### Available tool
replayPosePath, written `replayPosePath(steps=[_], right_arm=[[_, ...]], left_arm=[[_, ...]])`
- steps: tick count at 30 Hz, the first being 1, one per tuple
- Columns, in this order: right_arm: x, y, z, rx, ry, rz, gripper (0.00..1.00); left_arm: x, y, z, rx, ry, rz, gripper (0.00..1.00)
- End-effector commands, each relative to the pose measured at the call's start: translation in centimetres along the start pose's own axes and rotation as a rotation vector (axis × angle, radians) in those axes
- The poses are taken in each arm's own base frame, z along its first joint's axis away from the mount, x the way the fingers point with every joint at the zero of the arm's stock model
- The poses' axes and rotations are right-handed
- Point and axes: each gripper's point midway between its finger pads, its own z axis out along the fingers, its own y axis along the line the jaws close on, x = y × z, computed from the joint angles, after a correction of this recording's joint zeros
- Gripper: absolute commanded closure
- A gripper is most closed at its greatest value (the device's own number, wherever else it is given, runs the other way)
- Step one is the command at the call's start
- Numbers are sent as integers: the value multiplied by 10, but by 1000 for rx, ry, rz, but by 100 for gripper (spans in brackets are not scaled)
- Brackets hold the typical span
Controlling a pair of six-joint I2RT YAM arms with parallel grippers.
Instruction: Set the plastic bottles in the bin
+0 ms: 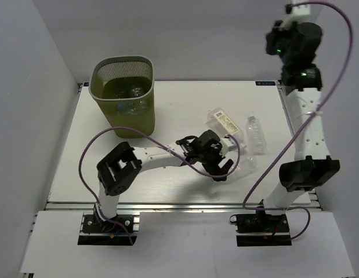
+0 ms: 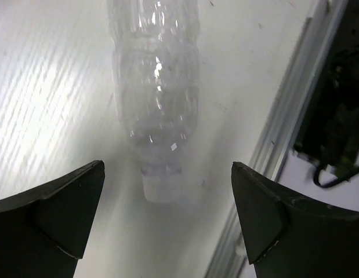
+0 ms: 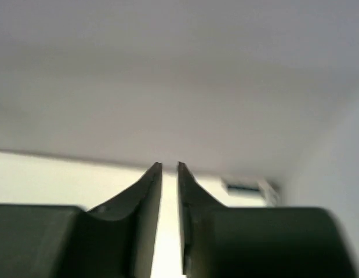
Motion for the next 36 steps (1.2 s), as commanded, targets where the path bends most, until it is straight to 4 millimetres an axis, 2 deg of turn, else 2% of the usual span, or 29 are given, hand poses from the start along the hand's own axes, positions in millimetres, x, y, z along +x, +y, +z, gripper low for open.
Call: replayPosePath(steps=[1,2,3,4,5,6,7,8,9,10,11,12,14,15,16,17,20,21,22,23,25,27,28,30,31,32,33,34,36], right_arm=[[123,-61,-47,109,436,107,75],[133,-65,-55,90,468,125,58],[134,-80,-68,117,473,126,52],[176,-84,-86,111,563,131,49],[175,-82,-95,91,550,129,38],[198,-82,-102,73,583,125,33],[216,-78,-111,50,624,122,27],[227,-76,-120,43,661,138,22],[234,-68,-123,-9,678,156,10],[243,-64,-130,-27,717,176,10],[264,-63,-137,-41,784,204,10],[268,-59,-138,-61,800,228,10],[290,-54,-145,-89,874,266,10],[295,-54,-146,-91,889,273,10],[302,-53,-148,-93,904,276,10],[312,-54,-149,-98,918,269,10],[328,-56,-146,-90,928,254,10],[340,-56,-144,-98,956,265,10],[345,-54,-142,-114,963,278,10],[350,-52,-144,-118,985,290,10],[365,-48,-139,-145,1018,308,10],[378,-47,-137,-149,1036,298,10],[387,-45,-138,-153,1055,299,10],[398,-44,-133,-151,1065,286,10],[408,-39,-131,-159,1083,285,10],[414,-39,-132,-147,1098,282,11],[417,-40,-131,-142,1102,271,11],[426,-34,-131,-150,1117,267,11],[433,-43,-129,-94,1123,218,13]], left_arm=[[-42,-5,11,-38,-89,99,0],[-48,-10,16,-46,-88,119,0],[-49,-8,22,-47,-84,118,0],[-41,-5,35,-70,-62,121,0],[-47,-12,40,-60,-72,132,0],[-47,-14,46,-65,-70,137,0],[-35,-6,59,-79,-28,126,0],[-40,-12,64,-70,-27,147,0],[-31,-5,67,-99,17,136,0],[-25,-3,72,-128,41,139,2],[-19,1,76,-141,62,134,5],[-9,1,79,-152,91,136,7],[7,11,78,-195,129,130,19],[-8,7,68,-198,78,140,24],[1,10,64,-211,87,126,39],[-2,10,59,-223,71,120,45],[-3,12,36,-274,66,111,55],[-6,15,29,-304,52,100,55],[2,22,19,-329,66,79,55],[-14,15,-5,-335,19,84,55],[-27,23,-38,-422,-35,59,55],[-53,29,-79,-515,-123,55,55],[-81,21,-114,-538,-220,62,56],[-102,37,-164,-676,-291,33,56],[-127,40,-203,-730,-382,8,56],[-133,51,-229,-820,-416,-16,56],[-151,58,-260,-875,-491,-48,56],[-157,62,-279,-915,-523,-67,56],[-173,72,-325,-1027,-608,-120,57]])
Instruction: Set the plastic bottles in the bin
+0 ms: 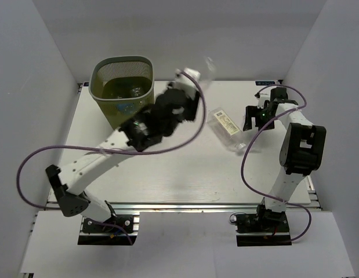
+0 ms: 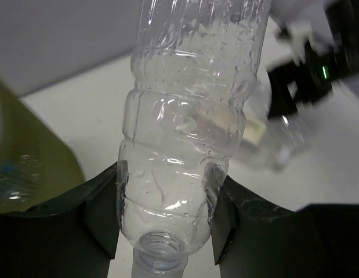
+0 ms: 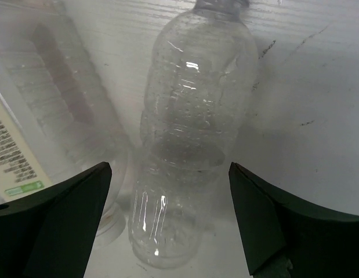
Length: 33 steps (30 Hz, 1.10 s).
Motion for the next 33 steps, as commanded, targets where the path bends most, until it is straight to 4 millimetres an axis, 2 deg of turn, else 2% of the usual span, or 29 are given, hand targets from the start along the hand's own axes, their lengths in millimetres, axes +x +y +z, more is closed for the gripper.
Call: replayPosePath(steps=[1,2,3,4,5,6,7,8,10,11,12,13,14,15,16,17,18,19,21,22,23,24,27,28,29,30,31,32,33], right_arm=[[2,-12,15,88,1,-34,13],[4,-15,17,112,9,-39,13],[8,-18,19,130,23,-34,13],[10,-17,20,131,30,-30,13],[13,-20,22,136,39,-28,13],[16,-21,23,140,46,-25,13],[16,-19,23,136,39,-26,13],[17,-19,22,137,34,-30,13],[19,-17,20,134,31,-29,11],[20,-16,19,129,30,-30,10],[20,-16,19,127,28,-28,10],[18,-15,17,124,21,-31,10],[20,-15,15,122,22,-28,10],[20,-15,14,121,20,-29,10],[20,-14,11,121,13,-29,10],[21,-14,10,119,13,-40,10],[17,-13,4,121,-6,-45,10],[20,-12,5,116,4,-49,10],[20,-11,4,113,2,-57,10],[20,-12,4,113,3,-54,10],[20,-12,4,113,6,-56,10],[17,-13,5,115,1,-59,10],[19,-15,13,110,26,-48,10],[21,-16,18,108,38,-43,11],[19,-16,19,108,36,-45,11],[19,-17,19,105,38,-43,12],[20,-17,23,101,46,-41,15],[20,-15,24,86,48,-41,24],[20,-13,25,73,52,-45,30]], left_arm=[[-46,91,-26,-333,-86,-75,57],[-60,110,-34,-404,-108,-88,57],[-62,121,-31,-447,-106,-93,56],[-68,145,-30,-508,-118,-126,56],[-72,159,-30,-546,-127,-140,56],[-84,172,-33,-573,-156,-177,54],[-82,197,-28,-635,-151,-199,54],[-90,211,-30,-658,-167,-216,54],[-91,236,-24,-694,-161,-241,54],[-78,261,-8,-748,-121,-248,54],[-83,273,-10,-761,-112,-265,54],[-78,286,-5,-784,-93,-278,54],[-82,311,-8,-822,-109,-322,54],[-67,323,8,-838,-63,-316,54],[-61,332,13,-836,-52,-333,53],[-53,352,11,-871,-38,-343,49],[-48,360,13,-876,-27,-347,49],[-44,365,17,-868,-16,-352,49],[-23,378,22,-870,38,-364,35],[-20,378,22,-853,50,-368,24],[-6,375,28,-843,90,-373,3],[-4,370,29,-809,100,-376,0],[-16,361,17,-751,48,-353,0],[-16,350,17,-721,47,-337,0],[-27,349,11,-708,11,-325,0],[-42,337,-3,-659,-24,-316,0],[-43,330,-6,-619,-25,-309,0],[-54,325,-13,-585,-63,-299,0],[-51,305,-7,-458,-53,-265,0]])
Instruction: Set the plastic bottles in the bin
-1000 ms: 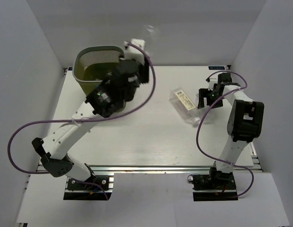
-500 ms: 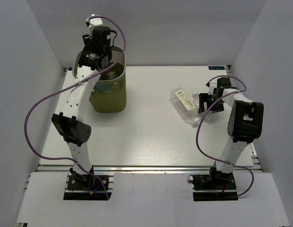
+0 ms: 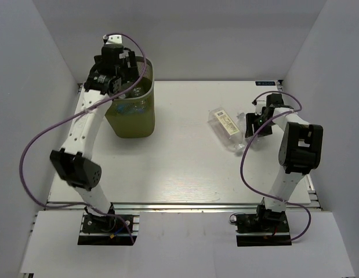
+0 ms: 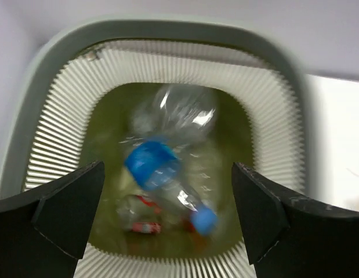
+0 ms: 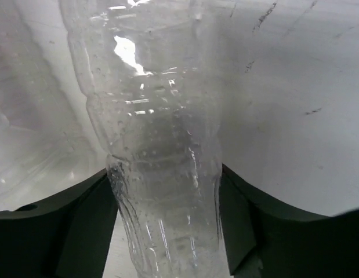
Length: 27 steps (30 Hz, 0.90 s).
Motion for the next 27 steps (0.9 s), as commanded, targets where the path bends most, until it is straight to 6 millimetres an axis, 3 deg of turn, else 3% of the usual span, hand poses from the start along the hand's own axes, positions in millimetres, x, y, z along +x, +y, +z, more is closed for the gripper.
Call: replayPosePath(steps=[1,2,3,5,6,7,8,9,10,11,12,14,15,16,17,19,20,21,23,24,25,27], right_arm=[[-16,3,-1,-43,-30,-35,36],[-20,11,-4,-92,-46,-42,49],[-24,15,-9,-115,-62,-61,54],[-48,28,-26,-185,-134,-143,68],[-68,42,-44,-242,-191,-171,76],[-77,45,-52,-254,-215,-194,79],[-101,51,-73,-254,-289,-231,80],[-126,64,-94,-291,-364,-270,82],[-138,72,-105,-304,-399,-294,82],[-172,80,-140,-298,-503,-352,83],[-181,103,-148,-368,-531,-394,83],[-201,143,-183,-494,-621,-486,83],[-208,184,-200,-578,-662,-564,82],[-213,199,-208,-609,-686,-591,82],[-228,233,-236,-654,-780,-662,82],[-232,291,-255,-768,-851,-736,82],[-240,307,-269,-805,-918,-749,82],[-239,342,-276,-875,-977,-810,83],[-242,365,-286,-922,-1026,-802,83],[-253,380,-301,-958,-1117,-812,83],[-248,408,-309,-990,-1145,-814,83],[-256,434,-325,-1013,-1244,-825,83]], left_arm=[[-63,-28,-98,344,-236,14,0],[-67,-54,-120,532,-281,45,0],[-47,-70,-126,645,-253,76,0],[-28,-97,-162,868,-232,114,0],[8,-120,-176,1053,-147,127,0],[29,-131,-187,1128,-84,118,0],[49,-138,-194,1183,-28,118,0],[84,-137,-194,1189,40,121,0],[100,-138,-198,1200,75,106,0],[115,-141,-203,1203,97,105,0],[141,-140,-201,1203,152,98,0],[160,-146,-209,1228,192,94,0],[179,-148,-206,1231,230,100,0],[190,-149,-208,1235,261,99,0],[215,-153,-201,1216,328,112,0],[238,-156,-196,1203,384,125,0],[255,-158,-193,1182,424,119,0],[261,-161,-191,1179,425,115,0],[280,-162,-188,1162,463,115,0],[286,-165,-193,1169,484,101,0],[293,-167,-192,1163,495,98,0],[307,-168,-194,1163,526,74,0]])
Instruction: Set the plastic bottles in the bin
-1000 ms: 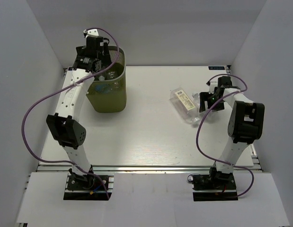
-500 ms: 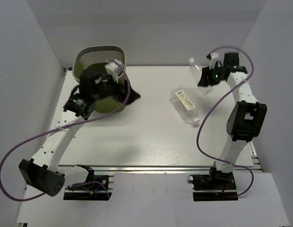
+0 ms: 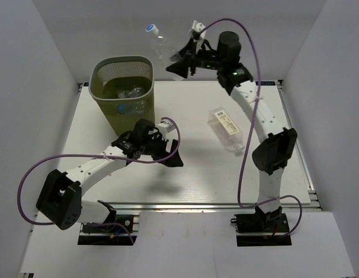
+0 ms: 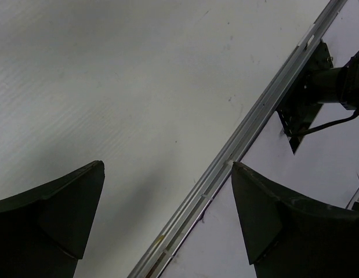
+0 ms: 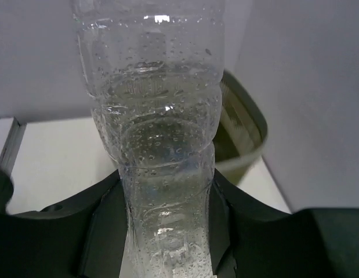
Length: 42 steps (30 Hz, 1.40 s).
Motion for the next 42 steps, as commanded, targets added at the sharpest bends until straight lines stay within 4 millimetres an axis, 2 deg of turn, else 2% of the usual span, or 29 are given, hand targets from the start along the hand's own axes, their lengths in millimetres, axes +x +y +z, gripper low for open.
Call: replayPosePath(steps=[1,4,5,7,8,11,12,14,15,16,17,20,22,24,25,26,27,28,29,30,31,32,34,35,37,38,39,41,42], right_arm=[[-67,10,37,-29,-248,-125,83],[-80,17,62,-29,-335,-156,80],[-68,26,79,-54,-348,-156,80],[-69,23,89,-11,-388,-173,80],[-53,29,106,-23,-383,-155,79],[-38,33,128,-8,-400,-160,71],[-28,28,134,6,-399,-148,54],[-32,32,140,19,-415,-159,27],[-29,30,143,40,-419,-156,15],[-29,32,145,42,-418,-166,11],[-29,31,145,47,-413,-178,11],[-50,24,128,92,-399,-185,11],[-63,4,105,181,-389,-206,11],[-79,-21,67,280,-348,-207,11],[-96,-31,44,334,-352,-216,11],[-82,-51,32,430,-286,-215,11],[-74,-61,19,480,-228,-215,16],[-69,-76,-13,551,-157,-221,22],[-62,-90,-30,625,-115,-206,30],[-15,-95,-43,640,49,-126,33],[-8,-109,-74,700,108,-130,34],[7,-115,-89,735,172,-111,36],[88,-114,-124,734,452,-13,36],[116,-113,-130,739,542,28,32],[176,-85,-162,691,784,178,20],[214,-71,-177,662,910,264,16],[229,-63,-182,635,958,289,10],[260,-40,-199,597,1048,354,10],[265,-32,-197,559,1041,374,10]], left_arm=[[0,-10,9,25,-44,-17,0],[15,-14,12,32,-28,-36,0],[21,-15,14,26,-17,-49,0],[24,-20,11,26,-22,-57,0],[29,-20,12,20,-18,-52,0],[35,-25,9,11,-13,-66,0],[38,-23,9,-1,-9,-84,0],[41,-26,6,-4,-13,-86,0],[47,-25,8,-12,-2,-85,0],[46,-23,8,-20,-5,-95,0],[53,-24,9,-19,10,-95,0],[49,-23,9,-20,-14,-95,0],[52,-21,15,-24,-11,-90,0],[52,-23,19,-16,-11,-92,0],[52,-23,19,-16,-11,-92,0],[53,-22,22,-17,-9,-93,0],[52,-23,25,-20,-4,-88,0],[50,-24,25,-16,-12,-84,0],[48,-24,26,-16,-12,-84,0],[48,-24,26,-16,-12,-74,0],[46,-24,27,-13,-19,-70,0],[49,-24,29,-19,-11,-68,0],[49,-23,29,-19,-11,-58,0],[51,-20,29,-37,-6,-62,0],[49,-18,28,-54,-8,-55,0],[49,-16,26,-71,-9,-57,0],[48,-17,25,-72,-7,-58,0],[47,-15,25,-83,-12,-58,0],[43,-16,23,-88,-24,-55,0]])
